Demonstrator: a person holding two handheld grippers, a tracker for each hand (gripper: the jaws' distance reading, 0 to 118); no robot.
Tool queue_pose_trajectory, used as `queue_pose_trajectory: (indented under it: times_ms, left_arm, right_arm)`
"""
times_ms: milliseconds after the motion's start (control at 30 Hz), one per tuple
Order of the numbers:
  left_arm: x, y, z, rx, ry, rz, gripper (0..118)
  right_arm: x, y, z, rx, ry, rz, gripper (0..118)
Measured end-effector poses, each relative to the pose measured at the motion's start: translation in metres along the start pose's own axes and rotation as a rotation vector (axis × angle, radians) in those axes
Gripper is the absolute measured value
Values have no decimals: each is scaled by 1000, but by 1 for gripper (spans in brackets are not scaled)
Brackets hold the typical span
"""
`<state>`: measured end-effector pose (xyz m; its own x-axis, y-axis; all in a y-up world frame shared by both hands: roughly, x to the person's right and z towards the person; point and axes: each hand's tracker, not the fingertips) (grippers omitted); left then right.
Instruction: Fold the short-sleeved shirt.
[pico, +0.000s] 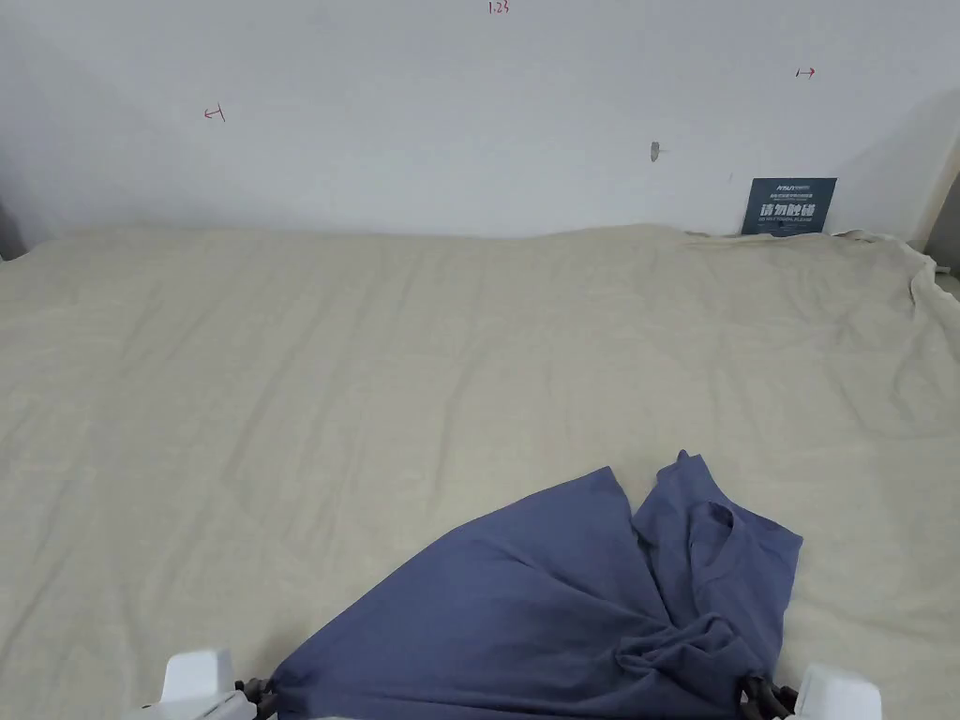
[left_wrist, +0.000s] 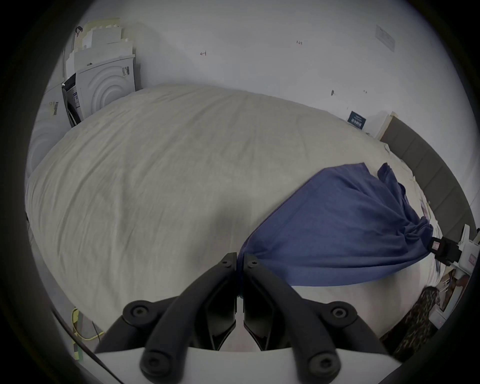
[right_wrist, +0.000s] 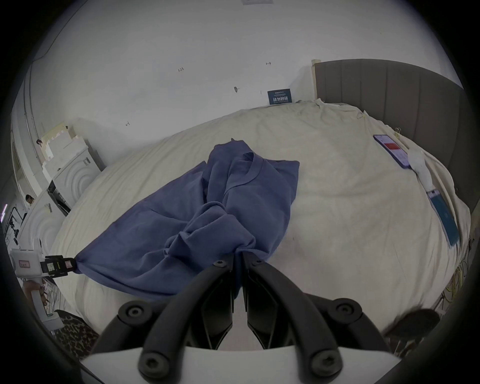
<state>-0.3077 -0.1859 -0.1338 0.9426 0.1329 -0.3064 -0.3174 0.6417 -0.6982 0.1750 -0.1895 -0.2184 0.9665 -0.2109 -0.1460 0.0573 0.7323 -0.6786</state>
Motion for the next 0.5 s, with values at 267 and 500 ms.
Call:
queue_pose_trajectory:
  times_ms: [267, 500]
  left_arm:
    - [2, -27, -14, -95, 40, -5, 0]
    - [11, -16, -9, -124, 62, -12, 42]
  right_arm:
    - [-12, -32, 2, -101, -46, -1, 4]
    - [-17, -27, 9, -136, -55, 2, 23]
